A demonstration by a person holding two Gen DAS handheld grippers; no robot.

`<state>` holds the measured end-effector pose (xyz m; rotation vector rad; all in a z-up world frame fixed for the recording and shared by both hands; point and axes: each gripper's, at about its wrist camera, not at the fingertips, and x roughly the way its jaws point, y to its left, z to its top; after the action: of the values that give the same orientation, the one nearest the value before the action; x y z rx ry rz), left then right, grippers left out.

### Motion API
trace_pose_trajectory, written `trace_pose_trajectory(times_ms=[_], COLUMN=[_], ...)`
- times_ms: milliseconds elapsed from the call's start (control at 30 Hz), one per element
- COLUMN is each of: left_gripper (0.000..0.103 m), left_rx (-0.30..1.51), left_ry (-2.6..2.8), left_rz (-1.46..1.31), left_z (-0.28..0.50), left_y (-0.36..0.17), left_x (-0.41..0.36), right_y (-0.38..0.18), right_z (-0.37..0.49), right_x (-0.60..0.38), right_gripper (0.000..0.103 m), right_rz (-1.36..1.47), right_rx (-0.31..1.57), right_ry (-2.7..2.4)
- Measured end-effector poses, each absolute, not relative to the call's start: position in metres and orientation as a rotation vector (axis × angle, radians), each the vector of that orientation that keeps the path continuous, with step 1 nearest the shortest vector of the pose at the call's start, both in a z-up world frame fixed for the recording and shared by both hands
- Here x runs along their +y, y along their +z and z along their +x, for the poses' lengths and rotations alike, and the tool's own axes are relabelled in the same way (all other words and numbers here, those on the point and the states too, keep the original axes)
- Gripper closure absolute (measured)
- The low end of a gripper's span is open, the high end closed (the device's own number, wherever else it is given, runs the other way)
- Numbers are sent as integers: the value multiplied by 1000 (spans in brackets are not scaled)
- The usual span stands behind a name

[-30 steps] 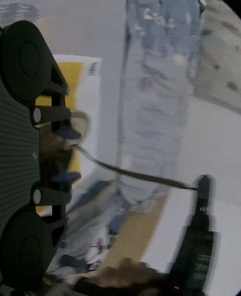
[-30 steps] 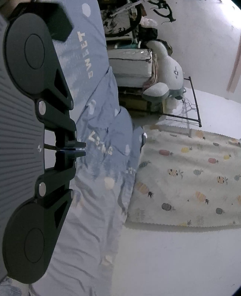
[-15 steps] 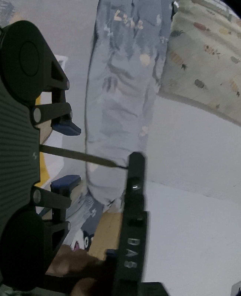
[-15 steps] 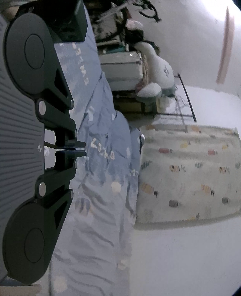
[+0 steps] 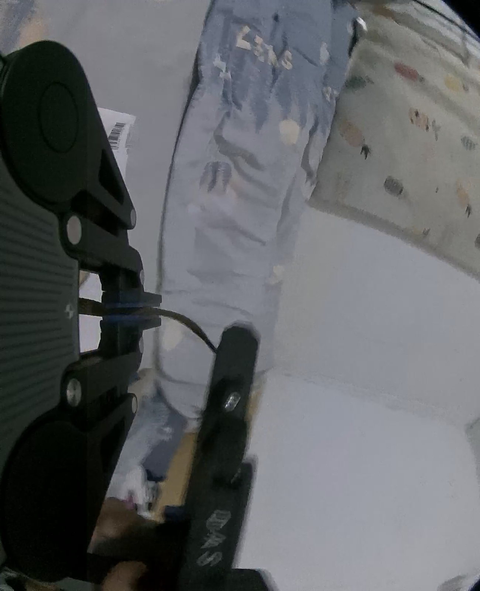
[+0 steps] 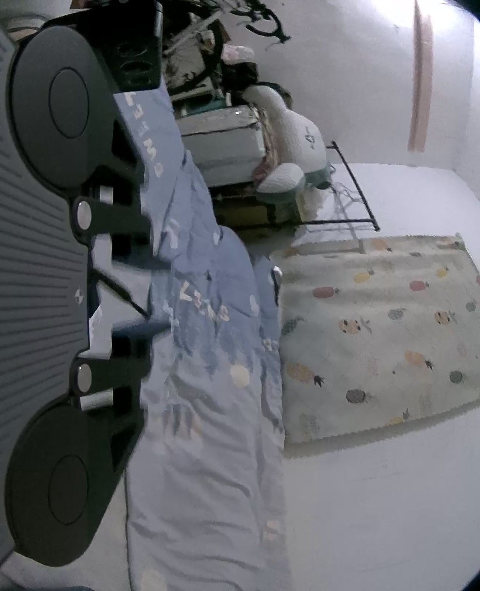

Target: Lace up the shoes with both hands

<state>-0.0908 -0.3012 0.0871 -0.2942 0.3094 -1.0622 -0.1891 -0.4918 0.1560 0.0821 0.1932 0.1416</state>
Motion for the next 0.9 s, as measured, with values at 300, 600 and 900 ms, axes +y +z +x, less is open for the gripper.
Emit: trace_pose_trajectory(times_ms=[300,600,900], left_gripper=[103,103,103], left_rx=[241,266,300], left_ry=[-1030,-957,-909], left_rz=[-530,-550,-601], left_z=[-67,-62,-58], left_y=[90,88,85], left_x=[-267,-259,-252], right_y=[150,136,113], right_z=[-198,-191,-172], right_x=[-547,-556,-483], right_gripper=[61,61,61], right_rz=[150,115,-101], right_rx=[185,235,298], right_ry=[19,-38,95])
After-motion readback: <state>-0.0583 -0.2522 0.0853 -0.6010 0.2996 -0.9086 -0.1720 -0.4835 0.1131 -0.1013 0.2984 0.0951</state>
